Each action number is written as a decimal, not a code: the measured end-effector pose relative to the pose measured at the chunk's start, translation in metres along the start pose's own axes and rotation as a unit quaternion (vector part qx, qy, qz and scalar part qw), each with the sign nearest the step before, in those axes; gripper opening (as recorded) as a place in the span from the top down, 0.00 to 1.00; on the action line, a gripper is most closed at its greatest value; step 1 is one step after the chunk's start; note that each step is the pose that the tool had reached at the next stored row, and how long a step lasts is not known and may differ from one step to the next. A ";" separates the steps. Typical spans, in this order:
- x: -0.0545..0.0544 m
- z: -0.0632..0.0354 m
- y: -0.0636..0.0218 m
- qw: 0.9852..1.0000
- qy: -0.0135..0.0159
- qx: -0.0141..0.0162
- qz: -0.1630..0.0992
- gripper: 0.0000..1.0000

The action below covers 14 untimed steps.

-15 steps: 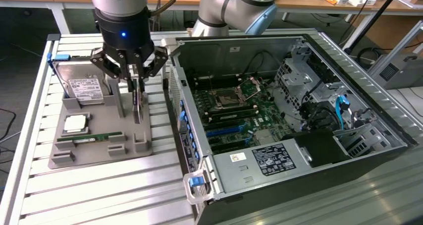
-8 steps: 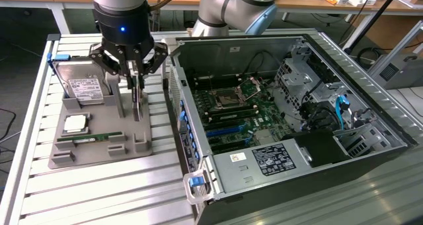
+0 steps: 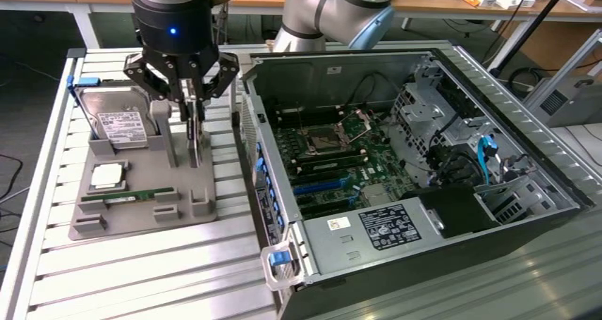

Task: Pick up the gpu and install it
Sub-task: 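Pick up the gpu and move the gpu toward the slot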

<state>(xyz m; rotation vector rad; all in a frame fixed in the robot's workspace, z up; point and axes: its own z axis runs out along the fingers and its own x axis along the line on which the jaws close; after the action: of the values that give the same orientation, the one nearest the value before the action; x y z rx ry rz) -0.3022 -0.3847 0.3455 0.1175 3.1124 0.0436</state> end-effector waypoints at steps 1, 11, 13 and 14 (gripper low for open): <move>0.000 -0.0014 0.0001 1.000 0.000 0.000 0.000 0.73; 0.000 -0.0157 0.0005 1.000 0.000 -0.001 0.000 0.73; 0.000 -0.0180 0.0005 1.000 0.000 -0.001 0.000 0.73; 0.000 -0.0190 0.0006 1.000 0.000 -0.002 0.000 0.73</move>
<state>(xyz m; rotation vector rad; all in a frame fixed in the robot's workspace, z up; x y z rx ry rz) -0.3022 -0.3846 0.3645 0.1177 3.1124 0.0484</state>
